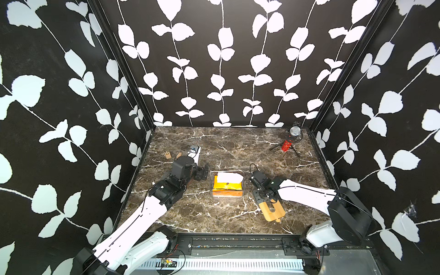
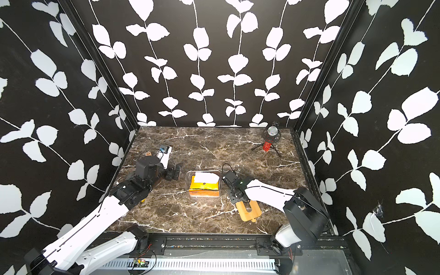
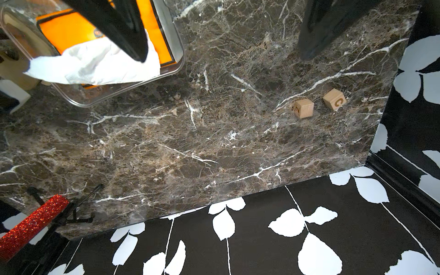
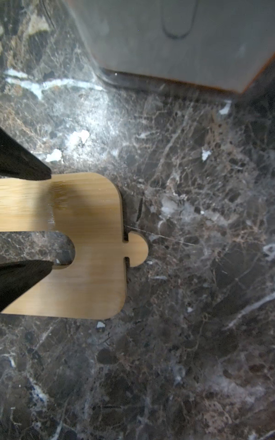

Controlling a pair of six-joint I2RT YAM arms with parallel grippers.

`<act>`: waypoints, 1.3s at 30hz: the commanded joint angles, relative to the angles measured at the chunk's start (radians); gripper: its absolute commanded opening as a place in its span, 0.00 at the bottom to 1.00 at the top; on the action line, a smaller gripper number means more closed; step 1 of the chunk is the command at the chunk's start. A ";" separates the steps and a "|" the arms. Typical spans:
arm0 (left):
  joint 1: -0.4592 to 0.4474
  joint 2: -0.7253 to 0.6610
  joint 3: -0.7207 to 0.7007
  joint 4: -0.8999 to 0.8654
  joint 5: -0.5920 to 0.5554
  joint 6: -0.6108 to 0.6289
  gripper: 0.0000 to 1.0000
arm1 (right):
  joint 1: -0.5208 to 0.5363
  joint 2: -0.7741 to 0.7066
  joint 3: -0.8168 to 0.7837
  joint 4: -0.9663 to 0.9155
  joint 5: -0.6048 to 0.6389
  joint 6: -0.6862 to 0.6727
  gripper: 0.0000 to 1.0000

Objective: Put the tissue paper into the tissue box
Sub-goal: Pick up the box lid from the center of the board.

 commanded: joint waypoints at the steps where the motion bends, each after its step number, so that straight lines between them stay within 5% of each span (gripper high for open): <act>1: 0.006 -0.001 -0.015 0.017 0.012 -0.023 0.99 | 0.013 0.020 -0.015 0.024 -0.036 0.021 0.56; 27: 0.005 -0.006 -0.041 0.019 0.017 -0.035 0.99 | 0.020 0.095 -0.067 0.034 -0.044 0.071 0.43; 32: 0.005 -0.004 -0.042 0.019 0.029 -0.038 0.99 | 0.020 0.102 -0.064 0.025 -0.053 0.066 0.53; 39: 0.005 -0.006 -0.042 0.019 0.034 -0.045 0.99 | 0.020 0.087 -0.060 0.022 -0.038 0.060 0.31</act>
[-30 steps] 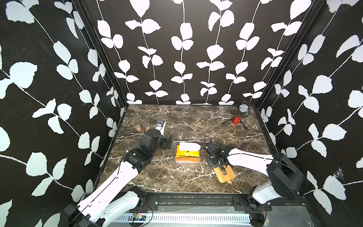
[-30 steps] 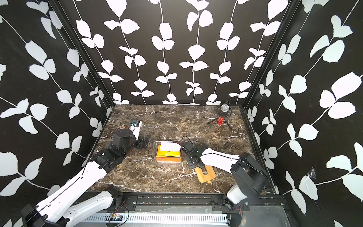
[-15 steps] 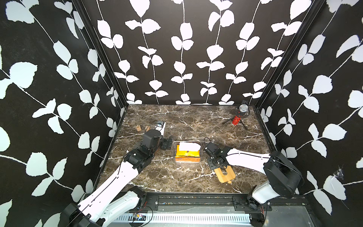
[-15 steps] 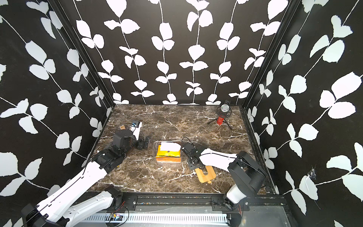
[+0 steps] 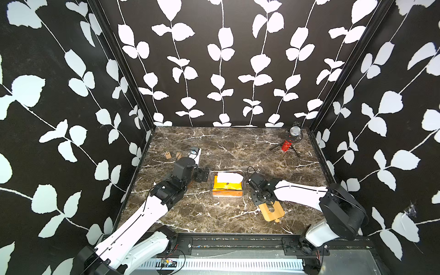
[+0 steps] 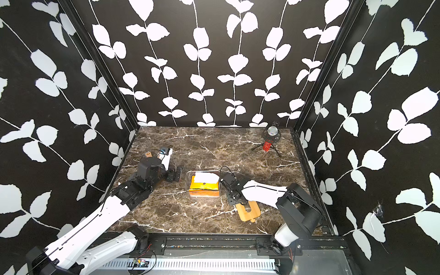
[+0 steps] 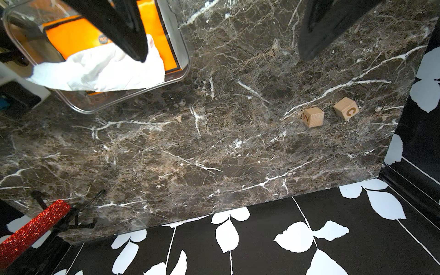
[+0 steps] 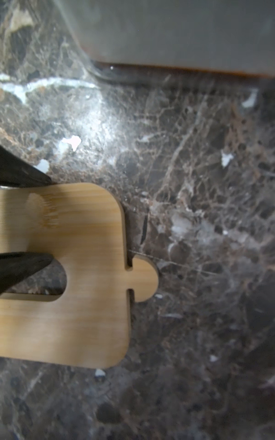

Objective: Put the tissue paper into the tissue box
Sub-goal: Pick up the box lid from the center of the board.

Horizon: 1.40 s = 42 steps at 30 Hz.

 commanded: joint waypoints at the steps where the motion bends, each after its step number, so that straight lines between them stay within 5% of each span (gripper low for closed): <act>1: 0.006 -0.010 -0.011 0.017 0.019 -0.016 0.99 | 0.003 0.013 -0.037 -0.037 0.007 -0.004 0.29; 10: 0.005 0.001 0.052 0.048 0.237 -0.034 0.99 | 0.002 -0.236 0.036 -0.129 0.129 -0.102 0.14; 17: 0.005 0.181 0.208 -0.001 0.489 -0.088 0.92 | 0.008 -0.442 0.067 -0.043 0.081 -0.190 0.09; 21: -0.015 0.338 0.304 0.002 0.649 -0.172 0.84 | 0.035 -0.457 0.098 -0.012 0.067 -0.227 0.08; 29: -0.139 0.598 0.525 -0.083 0.751 -0.199 0.73 | 0.093 -0.460 0.071 0.077 0.080 -0.268 0.07; 42: -0.168 0.775 0.615 -0.118 0.957 -0.268 0.54 | 0.116 -0.525 -0.005 0.166 0.075 -0.280 0.08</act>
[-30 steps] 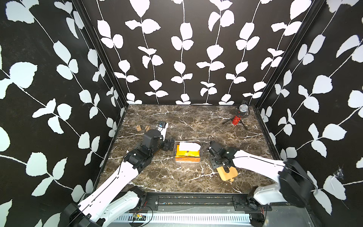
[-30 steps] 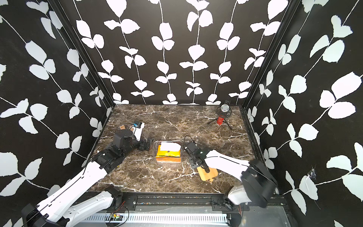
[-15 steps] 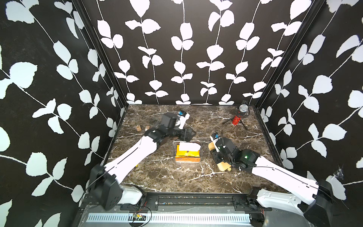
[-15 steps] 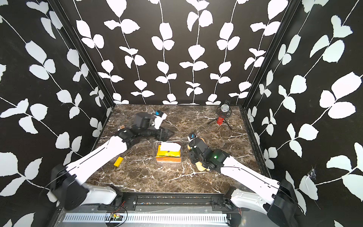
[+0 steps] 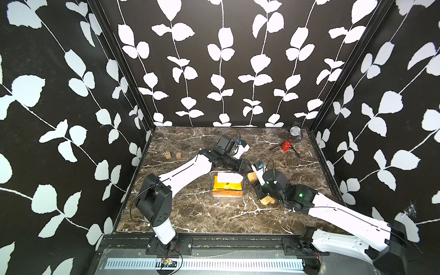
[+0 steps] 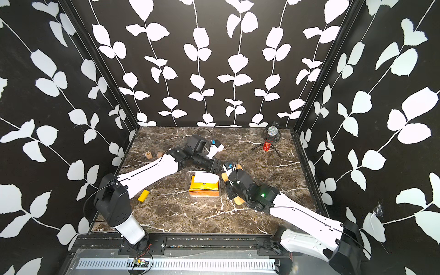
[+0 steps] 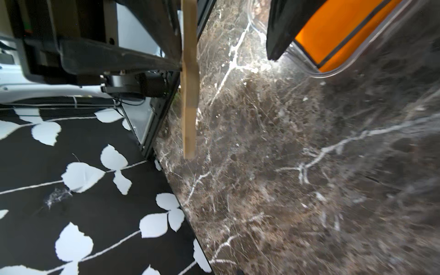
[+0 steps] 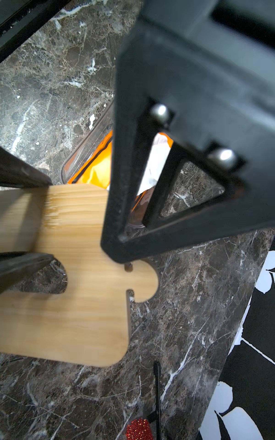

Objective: Put the tissue paper into the tissue box
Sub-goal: Pick up the box lid from the center of the board.

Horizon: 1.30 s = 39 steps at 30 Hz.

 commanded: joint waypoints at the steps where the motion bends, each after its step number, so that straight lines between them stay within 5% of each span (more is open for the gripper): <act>1: -0.009 0.001 0.030 -0.018 0.068 -0.022 0.53 | 0.010 -0.017 -0.027 0.061 0.011 -0.013 0.08; 13: -0.015 0.020 -0.009 0.051 0.118 -0.090 0.00 | 0.013 -0.023 -0.027 0.071 0.027 -0.004 0.13; 17: -0.014 -0.032 -0.067 0.151 0.092 -0.148 0.00 | 0.014 -0.063 -0.015 0.066 0.037 0.024 0.45; 23: 0.038 -0.181 -0.220 0.414 0.046 -0.307 0.00 | 0.005 -0.258 -0.019 0.052 0.033 0.124 0.63; 27: 0.150 -0.319 -0.394 0.644 0.005 -0.465 0.00 | -0.056 -0.420 -0.053 0.021 -0.032 0.230 0.76; 34: 0.242 -0.553 -0.571 0.736 -0.084 -0.575 0.00 | -0.309 -0.611 -0.201 0.117 -0.315 0.444 0.91; 39: 0.286 -0.638 -0.645 0.814 -0.078 -0.696 0.00 | -0.484 -0.496 -0.364 0.533 -0.615 0.730 0.92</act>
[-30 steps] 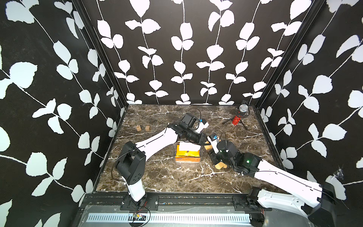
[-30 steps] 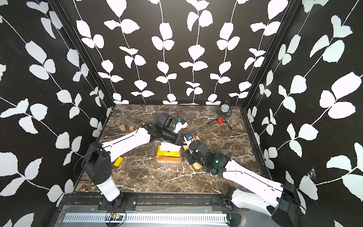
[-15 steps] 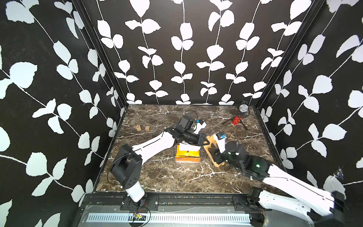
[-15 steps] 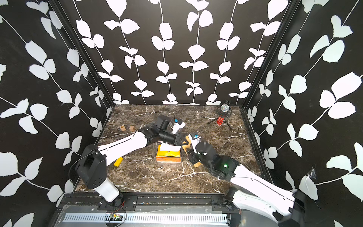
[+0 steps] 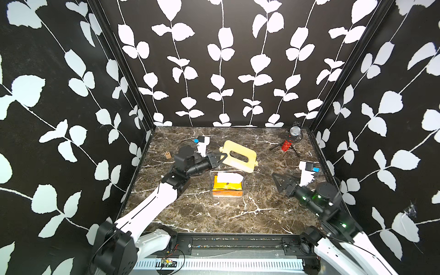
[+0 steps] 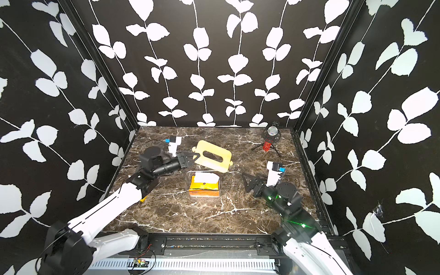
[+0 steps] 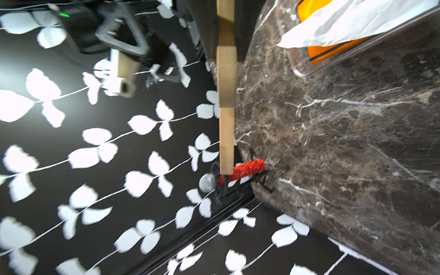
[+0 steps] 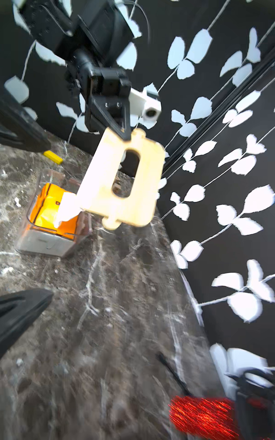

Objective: Put the tissue paper into the tissue box
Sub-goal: Pick up the box lid from the center of the board.

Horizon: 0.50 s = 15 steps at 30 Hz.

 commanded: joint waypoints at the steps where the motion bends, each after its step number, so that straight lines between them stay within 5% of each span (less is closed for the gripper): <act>1: 0.025 -0.045 -0.048 0.121 -0.005 -0.122 0.00 | -0.095 0.106 -0.105 0.407 -0.269 0.276 0.92; 8: 0.032 -0.062 -0.128 0.219 0.009 -0.241 0.00 | -0.153 0.356 -0.121 0.846 -0.460 0.404 0.89; 15: 0.032 -0.040 -0.152 0.305 0.057 -0.299 0.00 | -0.151 0.534 -0.074 0.998 -0.541 0.499 0.77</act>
